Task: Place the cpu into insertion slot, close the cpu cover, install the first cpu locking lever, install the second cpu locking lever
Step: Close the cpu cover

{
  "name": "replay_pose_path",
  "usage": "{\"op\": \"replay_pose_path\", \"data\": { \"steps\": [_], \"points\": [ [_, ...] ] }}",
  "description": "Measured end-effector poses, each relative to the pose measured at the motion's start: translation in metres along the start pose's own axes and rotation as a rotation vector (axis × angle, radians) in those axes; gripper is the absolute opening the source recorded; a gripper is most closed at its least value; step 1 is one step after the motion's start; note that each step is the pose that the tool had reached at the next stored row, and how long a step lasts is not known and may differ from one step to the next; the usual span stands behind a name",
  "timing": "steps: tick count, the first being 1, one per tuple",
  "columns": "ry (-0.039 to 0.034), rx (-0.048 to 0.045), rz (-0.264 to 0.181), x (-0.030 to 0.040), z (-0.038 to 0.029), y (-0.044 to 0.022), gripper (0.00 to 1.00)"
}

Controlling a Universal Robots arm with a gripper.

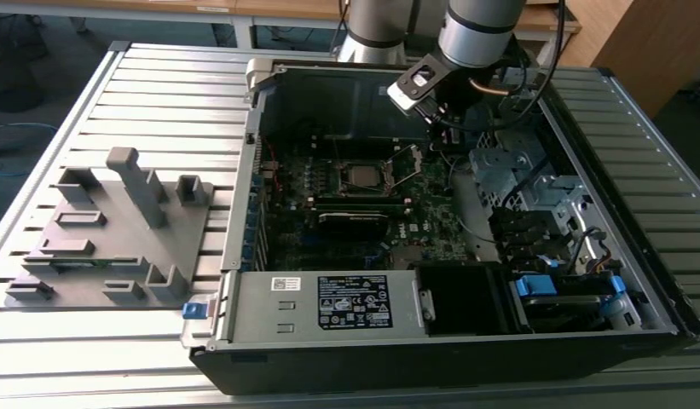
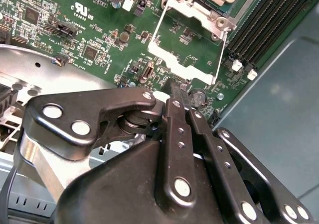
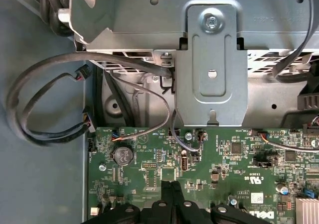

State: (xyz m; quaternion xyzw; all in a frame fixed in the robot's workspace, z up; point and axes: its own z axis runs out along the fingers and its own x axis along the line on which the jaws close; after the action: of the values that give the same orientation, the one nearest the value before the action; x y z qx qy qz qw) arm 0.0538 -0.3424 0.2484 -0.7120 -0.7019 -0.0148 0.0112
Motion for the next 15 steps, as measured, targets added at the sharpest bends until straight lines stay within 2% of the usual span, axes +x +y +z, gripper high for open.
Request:
{"op": "replay_pose_path", "data": {
  "steps": [6,15],
  "points": [
    [0.0,0.0,0.0,-0.0002,0.0048,0.0,0.1],
    [-0.0001,0.0,0.0,-0.0003,0.0054,-0.0049,0.1]
  ]
}}
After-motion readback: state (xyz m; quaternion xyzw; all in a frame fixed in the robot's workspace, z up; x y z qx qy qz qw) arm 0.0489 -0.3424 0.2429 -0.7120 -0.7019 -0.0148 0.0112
